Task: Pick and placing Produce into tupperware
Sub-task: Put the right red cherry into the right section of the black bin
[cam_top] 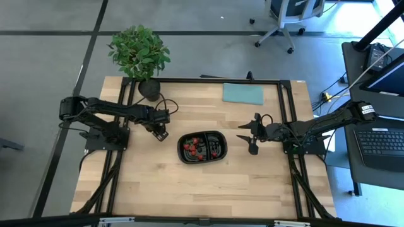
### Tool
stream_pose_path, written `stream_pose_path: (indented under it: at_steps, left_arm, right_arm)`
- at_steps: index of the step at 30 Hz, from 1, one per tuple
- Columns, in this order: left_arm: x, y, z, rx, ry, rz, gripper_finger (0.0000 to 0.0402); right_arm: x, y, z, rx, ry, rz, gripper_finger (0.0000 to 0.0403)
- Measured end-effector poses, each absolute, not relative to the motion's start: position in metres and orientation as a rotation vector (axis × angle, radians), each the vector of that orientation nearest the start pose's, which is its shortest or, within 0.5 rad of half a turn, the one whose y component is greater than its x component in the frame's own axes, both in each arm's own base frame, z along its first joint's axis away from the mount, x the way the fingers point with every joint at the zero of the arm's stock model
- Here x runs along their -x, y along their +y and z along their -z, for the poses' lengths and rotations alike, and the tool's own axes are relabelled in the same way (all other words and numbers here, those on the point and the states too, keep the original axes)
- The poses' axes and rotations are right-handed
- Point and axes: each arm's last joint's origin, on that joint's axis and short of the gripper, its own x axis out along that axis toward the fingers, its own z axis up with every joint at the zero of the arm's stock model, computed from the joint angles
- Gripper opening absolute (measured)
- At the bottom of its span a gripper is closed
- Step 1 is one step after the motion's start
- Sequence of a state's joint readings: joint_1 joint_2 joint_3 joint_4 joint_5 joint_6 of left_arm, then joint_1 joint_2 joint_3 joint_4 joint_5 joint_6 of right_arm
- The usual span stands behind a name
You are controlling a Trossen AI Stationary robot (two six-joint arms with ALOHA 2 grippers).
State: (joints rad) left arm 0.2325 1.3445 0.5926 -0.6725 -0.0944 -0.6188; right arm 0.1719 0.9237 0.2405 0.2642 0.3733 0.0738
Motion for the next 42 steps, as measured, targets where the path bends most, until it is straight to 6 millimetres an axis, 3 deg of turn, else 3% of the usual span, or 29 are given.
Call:
stream_pose_path:
  at_steps: [8,15,21,29,36,42]
  left_arm:
    - [-0.189,0.048,-0.142,0.602,1.301,-0.704,0.0085]
    - [-0.19,0.045,-0.142,0.667,1.321,-0.631,0.007]
    - [-0.201,0.047,-0.162,0.648,1.318,-0.576,0.0068]
    - [-0.236,0.048,-0.209,0.538,1.132,-0.459,0.0068]
    - [-0.271,0.022,-0.248,0.353,0.905,-0.232,0.0067]
    - [-0.304,0.0,-0.259,0.193,0.76,-0.094,0.0067]
  right_arm:
    - [-0.174,0.02,-0.167,0.04,0.396,0.213,0.02]
    - [-0.174,0.02,-0.167,0.04,0.396,0.213,0.02]
    - [-0.174,0.02,-0.167,0.041,0.396,0.213,0.02]
    - [-0.174,0.02,-0.167,0.041,0.396,0.213,0.02]
    - [-0.174,0.02,-0.167,0.041,0.397,0.213,0.02]
    - [-0.175,0.02,-0.168,0.037,0.385,0.213,0.02]
